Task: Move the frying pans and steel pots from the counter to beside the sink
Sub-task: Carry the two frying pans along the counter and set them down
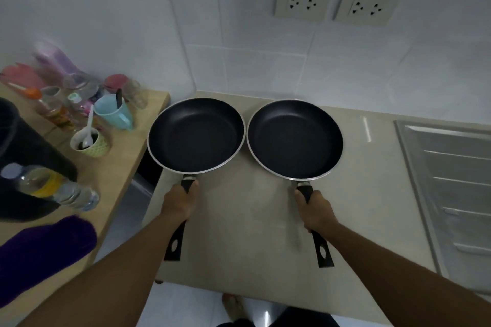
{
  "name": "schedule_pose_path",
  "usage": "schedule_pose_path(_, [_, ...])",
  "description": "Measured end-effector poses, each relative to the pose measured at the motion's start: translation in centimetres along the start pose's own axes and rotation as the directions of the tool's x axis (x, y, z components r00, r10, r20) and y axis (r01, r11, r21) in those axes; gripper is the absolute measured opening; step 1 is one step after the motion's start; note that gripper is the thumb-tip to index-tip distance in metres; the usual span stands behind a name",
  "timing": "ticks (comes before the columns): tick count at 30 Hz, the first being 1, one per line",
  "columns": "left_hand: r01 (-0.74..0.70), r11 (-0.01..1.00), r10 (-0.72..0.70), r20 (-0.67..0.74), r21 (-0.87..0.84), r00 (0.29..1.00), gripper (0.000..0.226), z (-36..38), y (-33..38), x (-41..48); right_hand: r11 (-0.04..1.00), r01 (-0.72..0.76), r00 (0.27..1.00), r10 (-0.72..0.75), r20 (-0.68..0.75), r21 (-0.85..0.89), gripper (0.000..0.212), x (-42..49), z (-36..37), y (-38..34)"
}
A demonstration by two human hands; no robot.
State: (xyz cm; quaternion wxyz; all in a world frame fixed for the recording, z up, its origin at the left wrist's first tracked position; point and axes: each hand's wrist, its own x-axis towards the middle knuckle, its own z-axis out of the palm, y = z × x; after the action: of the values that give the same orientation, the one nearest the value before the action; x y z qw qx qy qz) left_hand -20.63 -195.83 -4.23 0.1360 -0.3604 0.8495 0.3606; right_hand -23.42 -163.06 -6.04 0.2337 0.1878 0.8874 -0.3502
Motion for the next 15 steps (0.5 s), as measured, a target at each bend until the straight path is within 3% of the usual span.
schedule_pose_path(7, [0.002,0.986,-0.01,0.052,0.164,0.999,0.068,-2.1,-0.1,5.0,0.999,-0.042,0.999,0.043,-0.023,0.031,0.05,0.7,2.8,-3.6])
schedule_pose_path(15, [-0.038,0.974,0.011,0.124,0.221,0.992,0.074,-3.9,0.7,8.9,0.995,-0.09,0.995,0.092,-0.029,0.053,0.048,1.6,4.7,-7.0])
